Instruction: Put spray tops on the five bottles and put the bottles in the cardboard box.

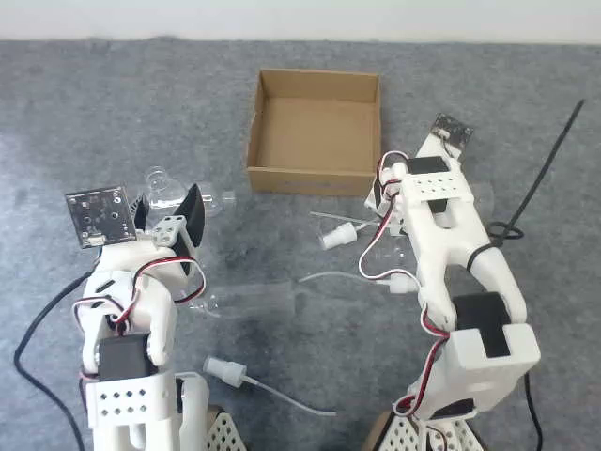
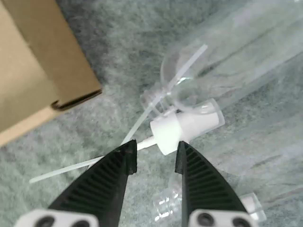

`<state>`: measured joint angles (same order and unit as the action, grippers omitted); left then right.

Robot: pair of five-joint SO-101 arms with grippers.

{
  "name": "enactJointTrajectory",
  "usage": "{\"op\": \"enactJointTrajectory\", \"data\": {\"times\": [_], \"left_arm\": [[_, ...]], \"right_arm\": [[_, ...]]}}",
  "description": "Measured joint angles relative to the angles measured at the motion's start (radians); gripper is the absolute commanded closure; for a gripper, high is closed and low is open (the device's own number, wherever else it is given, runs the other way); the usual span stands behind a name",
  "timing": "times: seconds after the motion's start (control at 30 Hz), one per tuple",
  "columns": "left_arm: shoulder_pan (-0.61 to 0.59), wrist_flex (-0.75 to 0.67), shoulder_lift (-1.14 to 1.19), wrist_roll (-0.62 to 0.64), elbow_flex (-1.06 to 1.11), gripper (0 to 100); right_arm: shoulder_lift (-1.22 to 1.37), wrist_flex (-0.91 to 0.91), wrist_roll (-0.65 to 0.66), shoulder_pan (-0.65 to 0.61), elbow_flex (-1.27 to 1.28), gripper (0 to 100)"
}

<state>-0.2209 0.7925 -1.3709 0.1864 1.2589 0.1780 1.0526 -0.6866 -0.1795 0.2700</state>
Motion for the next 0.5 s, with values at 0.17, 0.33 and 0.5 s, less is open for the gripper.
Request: {"op": "enactJointTrajectory", "data": {"times": [0.17,0.33,0.5], "left_arm": [[0.000,0.000,0.000,0.000,0.000,85],[0.000,0.000,0.000,0.000,0.000,85],[0.000,0.000,0.000,0.000,0.000,85]], "right_arm": [[0.006,0.000,-0.015,0.018,-0.002,87.3],[0.006,0.000,-0.015,0.020,-0.002,87.4],[0.014,0.000,-0.015,0.055,-0.002,87.5]]}}
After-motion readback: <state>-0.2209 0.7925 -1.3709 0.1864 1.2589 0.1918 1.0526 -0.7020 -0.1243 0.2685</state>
